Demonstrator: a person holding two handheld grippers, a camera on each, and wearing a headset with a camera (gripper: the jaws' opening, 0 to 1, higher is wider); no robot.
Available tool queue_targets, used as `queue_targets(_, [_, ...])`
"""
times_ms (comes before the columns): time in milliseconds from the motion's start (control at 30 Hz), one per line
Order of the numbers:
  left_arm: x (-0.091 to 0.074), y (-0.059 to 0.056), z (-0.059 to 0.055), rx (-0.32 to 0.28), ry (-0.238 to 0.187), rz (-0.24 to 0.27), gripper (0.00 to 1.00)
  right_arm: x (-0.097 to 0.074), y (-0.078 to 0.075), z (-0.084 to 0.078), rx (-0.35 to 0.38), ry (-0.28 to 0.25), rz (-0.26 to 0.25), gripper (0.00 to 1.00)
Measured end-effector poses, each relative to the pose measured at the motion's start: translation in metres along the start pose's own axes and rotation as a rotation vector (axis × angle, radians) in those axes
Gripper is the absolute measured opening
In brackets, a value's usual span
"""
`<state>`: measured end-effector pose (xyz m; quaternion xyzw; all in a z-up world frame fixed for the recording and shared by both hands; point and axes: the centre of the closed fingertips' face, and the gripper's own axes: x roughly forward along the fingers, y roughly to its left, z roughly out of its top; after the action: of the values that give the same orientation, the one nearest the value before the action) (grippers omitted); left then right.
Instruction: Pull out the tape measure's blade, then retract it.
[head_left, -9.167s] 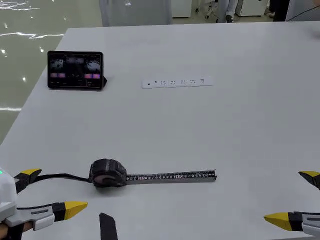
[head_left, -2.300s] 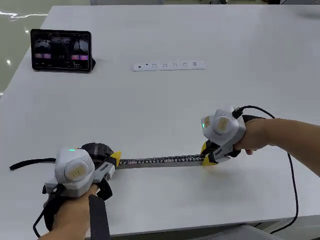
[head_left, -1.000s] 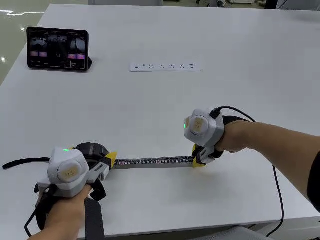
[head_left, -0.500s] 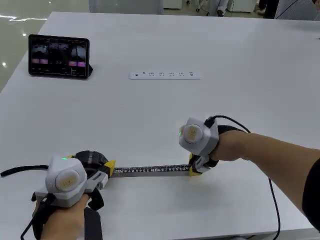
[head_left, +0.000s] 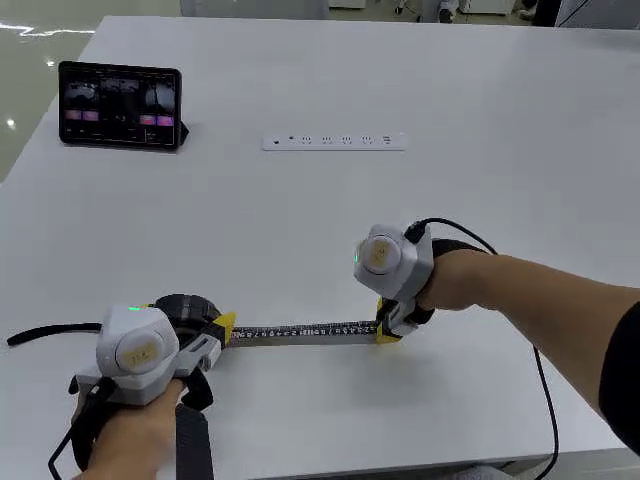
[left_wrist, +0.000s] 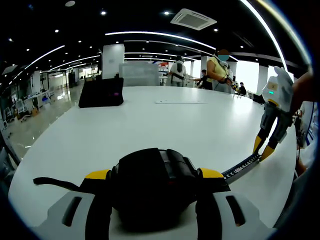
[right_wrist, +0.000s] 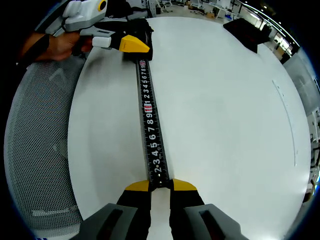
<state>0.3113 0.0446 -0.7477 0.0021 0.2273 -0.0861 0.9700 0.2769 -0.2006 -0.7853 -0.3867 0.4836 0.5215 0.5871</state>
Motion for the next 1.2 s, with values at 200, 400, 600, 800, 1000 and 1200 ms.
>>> queue_targets(200, [0.000, 0.000, 0.000, 0.000, 0.001, 0.000, 0.64, 0.001, -0.002, 0.002, 0.012, -0.003, 0.001, 0.09])
queue_targets(400, [0.000, 0.000, 0.000, -0.001, 0.001, 0.000, 0.64, 0.001, -0.001, 0.005, -0.010, 0.015, -0.007, 0.09])
queue_targets(600, [0.000, 0.000, 0.000, 0.000, -0.001, 0.001, 0.65, 0.002, -0.001, 0.006, -0.007, 0.004, -0.003, 0.09])
queue_targets(800, [0.000, 0.000, 0.000, 0.000, -0.001, 0.002, 0.65, 0.003, -0.001, 0.008, -0.011, 0.012, -0.007, 0.09])
queue_targets(1000, [0.000, 0.000, -0.001, -0.002, -0.001, 0.002, 0.65, 0.003, -0.001, 0.011, -0.020, -0.001, -0.018, 0.09])
queue_targets(1200, [0.000, 0.000, -0.001, -0.005, 0.000, 0.002, 0.65, 0.004, 0.000, 0.013, -0.017, 0.006, -0.017, 0.09])
